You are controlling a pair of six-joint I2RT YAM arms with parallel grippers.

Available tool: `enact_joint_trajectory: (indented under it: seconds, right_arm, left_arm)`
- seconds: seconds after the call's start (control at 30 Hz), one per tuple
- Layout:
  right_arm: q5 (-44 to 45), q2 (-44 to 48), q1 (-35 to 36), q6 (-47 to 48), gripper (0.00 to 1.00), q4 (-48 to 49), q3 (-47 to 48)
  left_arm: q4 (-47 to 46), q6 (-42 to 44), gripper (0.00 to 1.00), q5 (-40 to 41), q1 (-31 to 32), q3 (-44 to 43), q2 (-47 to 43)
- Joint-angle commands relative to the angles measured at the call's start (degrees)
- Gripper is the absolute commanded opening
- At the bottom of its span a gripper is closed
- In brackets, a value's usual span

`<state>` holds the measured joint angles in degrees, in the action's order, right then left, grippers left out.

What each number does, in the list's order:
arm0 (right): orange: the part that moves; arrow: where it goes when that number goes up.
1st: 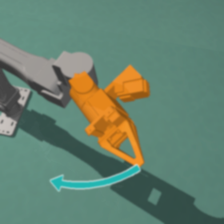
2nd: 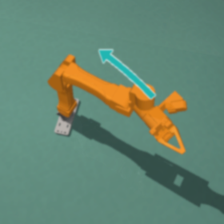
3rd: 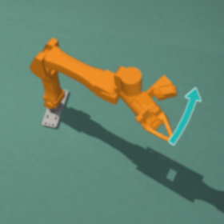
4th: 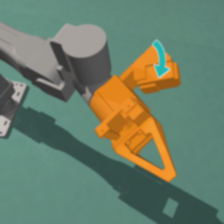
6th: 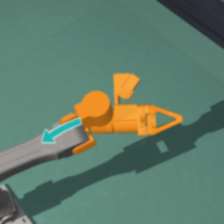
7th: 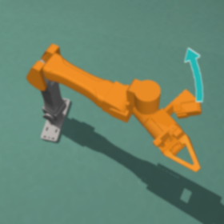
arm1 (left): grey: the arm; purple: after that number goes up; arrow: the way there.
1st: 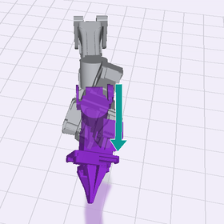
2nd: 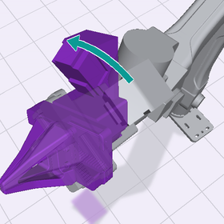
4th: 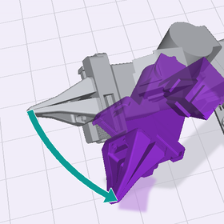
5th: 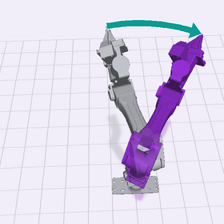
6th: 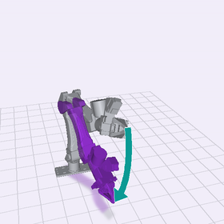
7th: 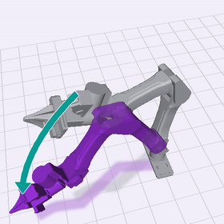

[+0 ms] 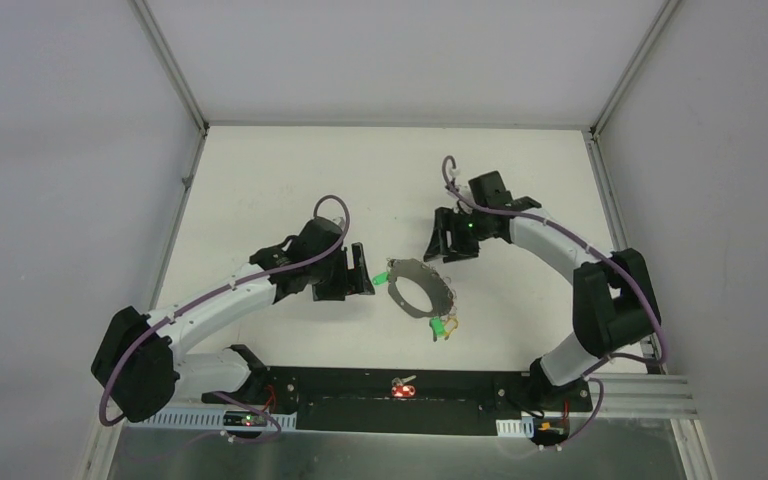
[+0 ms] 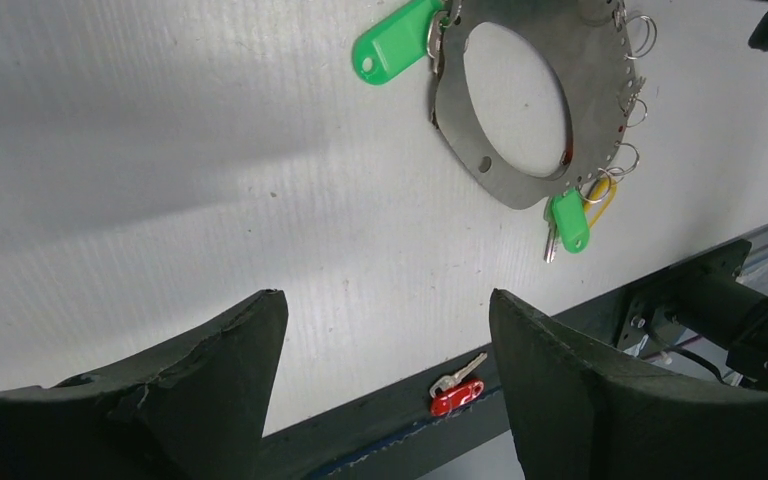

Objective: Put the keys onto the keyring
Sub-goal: Pick up the keyring from the center of the board.

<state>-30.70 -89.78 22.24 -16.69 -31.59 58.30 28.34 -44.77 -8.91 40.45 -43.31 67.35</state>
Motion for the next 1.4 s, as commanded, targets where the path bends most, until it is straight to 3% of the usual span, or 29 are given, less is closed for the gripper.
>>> enact_joint_trajectory:
  seconds: [0.0, 0.17, 0.27, 0.5, 0.67, 1.03, 1.23, 1.37]
  right_arm:
    - [6.1, -4.2, 5.6, 7.9, 0.63, 2.2, 8.2]
    - [3.3, -7.2, 7.8, 16.1, 0.64, 13.3, 7.6]
    - [-6.8, -8.6, 7.8, 23.4, 0.65, 18.6, 5.9]
    - [-14.2, -15.9, 7.9, 27.4, 0.65, 20.8, 9.1]
    - [-16.2, -19.5, 8.1, 29.7, 0.59, 19.8, 11.7]
    - [-9.6, -21.2, 11.1, 32.8, 0.31, 21.6, 10.8]
    - [-6.8, -20.9, 11.4, 33.0, 0.00, 19.8, 12.3]
    - [-6.1, -18.9, 11.6, 33.9, 0.00, 17.6, 13.0]
  left_arm:
    - [-2.0, -1.7, 0.76, -3.0, -1.7, 1.8, -3.2]
    - [-1.8, -2.1, 0.76, -1.6, -2.4, 3.6, -6.8]
    - [-1.4, -2.4, 0.76, -0.6, -2.5, 4.8, -8.7]
    - [-0.4, -3.4, 0.76, 0.6, -2.6, 6.5, -11.2]
    - [0.3, -3.5, 0.76, 1.1, -2.6, 6.7, -12.1]
    - [1.9, -3.0, 0.76, 1.5, -2.6, 6.0, -12.7]
    - [2.5, -2.8, 0.76, 1.9, -2.6, 5.8, -13.7]
    - [2.5, -1.1, 0.76, 2.8, -2.6, 5.5, -15.3]
